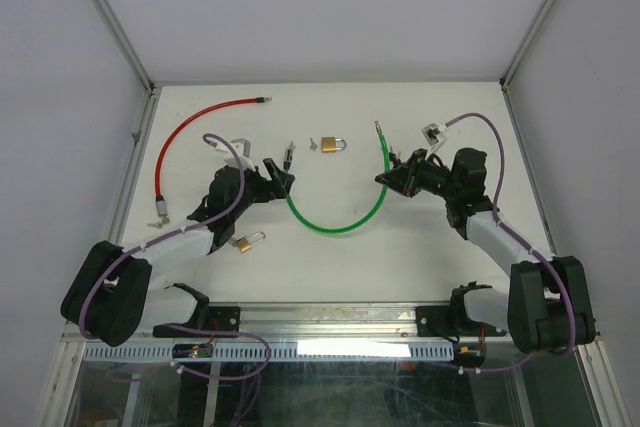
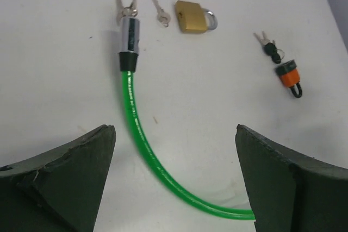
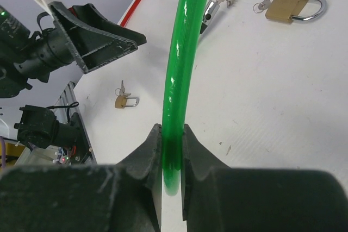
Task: Lock with the key
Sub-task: Lock the lock.
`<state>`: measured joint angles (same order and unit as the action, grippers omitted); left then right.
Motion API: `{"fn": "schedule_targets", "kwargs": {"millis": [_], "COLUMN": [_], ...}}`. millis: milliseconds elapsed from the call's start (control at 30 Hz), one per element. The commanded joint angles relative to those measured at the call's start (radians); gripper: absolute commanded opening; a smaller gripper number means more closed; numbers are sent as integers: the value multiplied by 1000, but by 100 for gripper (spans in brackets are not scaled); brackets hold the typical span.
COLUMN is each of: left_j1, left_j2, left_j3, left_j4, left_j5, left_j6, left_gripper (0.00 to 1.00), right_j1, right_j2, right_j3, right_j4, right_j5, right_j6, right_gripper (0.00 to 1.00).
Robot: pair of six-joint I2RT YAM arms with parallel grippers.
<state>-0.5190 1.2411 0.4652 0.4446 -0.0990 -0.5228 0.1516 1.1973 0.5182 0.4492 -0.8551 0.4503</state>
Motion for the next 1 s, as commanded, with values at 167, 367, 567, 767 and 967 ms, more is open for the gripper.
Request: {"fn": "schedule_targets", "kwargs": {"millis": [167,367,567,767,967], "left_j1": [185,209,210,209,204], "left_j2": [177,328,443,520,546], "left_j3": [45,149,289,360,392], "left_j4": [62,11,-101,-160,-210], "left_j5": [324,263,235,230,221], "left_j6": [7,20,41,83,93], "left_gripper": [89,76,60,49,46], "right_j1": [-7,-7,-6,-5,-4], "right_j2": [-29,-33,-31,-31,-27], "right_j3": [57,59,60,60,60], "right_j4": [10,7,6,6,6], "right_j5": [-35,-40,-45,-45,-45], "right_j6": [-90,-97,-97,-97,-97], "right_gripper": [0,0,0,0,0]}}
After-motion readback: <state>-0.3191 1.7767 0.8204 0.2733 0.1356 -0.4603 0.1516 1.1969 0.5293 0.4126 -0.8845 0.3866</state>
